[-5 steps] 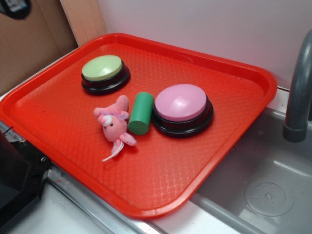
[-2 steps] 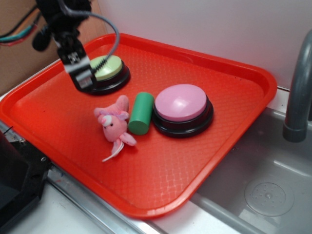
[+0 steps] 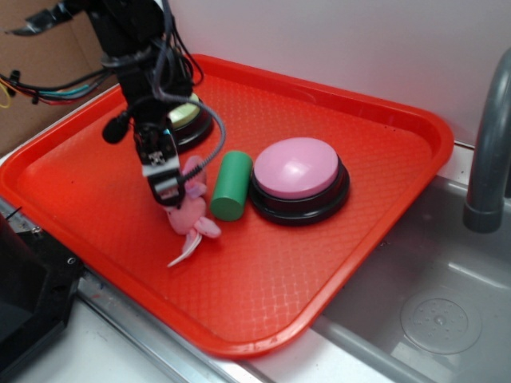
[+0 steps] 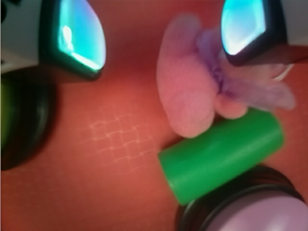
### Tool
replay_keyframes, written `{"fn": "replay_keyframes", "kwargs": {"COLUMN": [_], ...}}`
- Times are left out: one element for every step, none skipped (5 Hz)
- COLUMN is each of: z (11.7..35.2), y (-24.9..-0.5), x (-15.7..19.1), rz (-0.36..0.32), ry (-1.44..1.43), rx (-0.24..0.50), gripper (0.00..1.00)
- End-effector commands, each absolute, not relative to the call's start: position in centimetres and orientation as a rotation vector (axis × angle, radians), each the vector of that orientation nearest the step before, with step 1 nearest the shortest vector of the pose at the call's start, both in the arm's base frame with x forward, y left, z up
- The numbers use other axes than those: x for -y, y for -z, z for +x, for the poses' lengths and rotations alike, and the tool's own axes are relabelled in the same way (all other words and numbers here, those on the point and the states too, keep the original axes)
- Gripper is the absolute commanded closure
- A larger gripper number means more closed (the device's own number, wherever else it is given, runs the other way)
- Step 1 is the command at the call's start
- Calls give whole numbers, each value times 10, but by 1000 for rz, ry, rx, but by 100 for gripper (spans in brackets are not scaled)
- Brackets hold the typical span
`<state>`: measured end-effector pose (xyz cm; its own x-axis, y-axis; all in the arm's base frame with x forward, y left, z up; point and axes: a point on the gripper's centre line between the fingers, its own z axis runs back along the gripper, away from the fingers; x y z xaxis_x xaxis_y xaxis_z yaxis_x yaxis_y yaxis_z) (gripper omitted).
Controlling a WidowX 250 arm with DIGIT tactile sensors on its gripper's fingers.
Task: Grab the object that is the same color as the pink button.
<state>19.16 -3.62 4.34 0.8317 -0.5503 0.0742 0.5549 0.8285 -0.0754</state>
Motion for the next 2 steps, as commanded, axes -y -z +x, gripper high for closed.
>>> {"fn": "replay_keyframes", "kwargs": {"z": [182,180], "y": [-39,-36], "x": [60,65], "rz": [-195,-173], "ry": [729,750], "rx": [88,79], "gripper": [0,0]}}
